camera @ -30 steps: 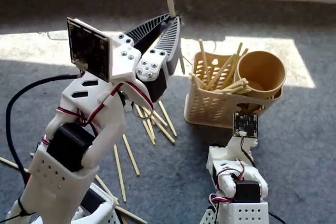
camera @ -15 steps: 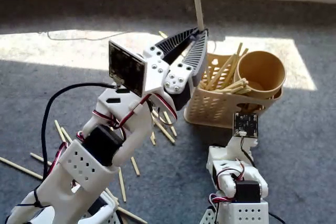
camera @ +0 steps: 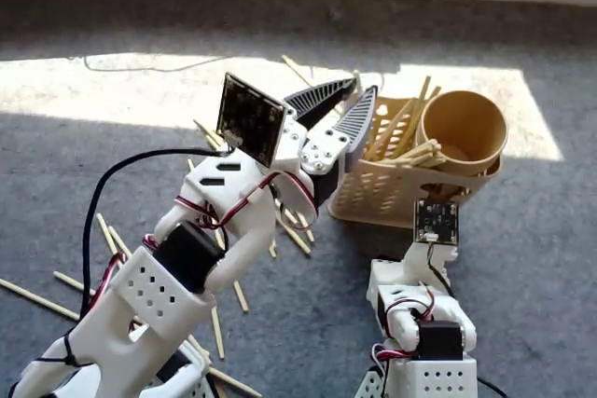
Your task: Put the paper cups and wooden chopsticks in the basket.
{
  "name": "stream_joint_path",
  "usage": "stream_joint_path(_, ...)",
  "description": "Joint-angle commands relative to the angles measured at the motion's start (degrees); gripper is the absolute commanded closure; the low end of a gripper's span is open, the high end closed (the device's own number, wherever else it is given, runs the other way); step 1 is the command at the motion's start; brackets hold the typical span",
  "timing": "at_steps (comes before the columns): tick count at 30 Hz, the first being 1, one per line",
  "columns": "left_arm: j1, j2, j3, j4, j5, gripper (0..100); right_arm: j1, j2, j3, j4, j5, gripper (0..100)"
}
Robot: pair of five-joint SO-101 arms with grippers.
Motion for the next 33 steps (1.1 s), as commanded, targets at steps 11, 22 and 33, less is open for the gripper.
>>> stream_joint_path(11, -10.9, -8.5, -12.7, 28.9, 0.8, 91, -0.4, -0.1, 5.9, 0.4, 0.5, 99.1)
stream_joint_path(22, -33.8, -15.3, -12.5, 48.4, -9.7, 91, -0.4, -0.1, 5.9, 0.4, 0.5, 99.1)
stream_joint_path(33, -55.4, -24.0, 2.4, 49.4, -10.2, 90, -0.4, -0.1, 5.9, 0.4, 0.5, 99.1)
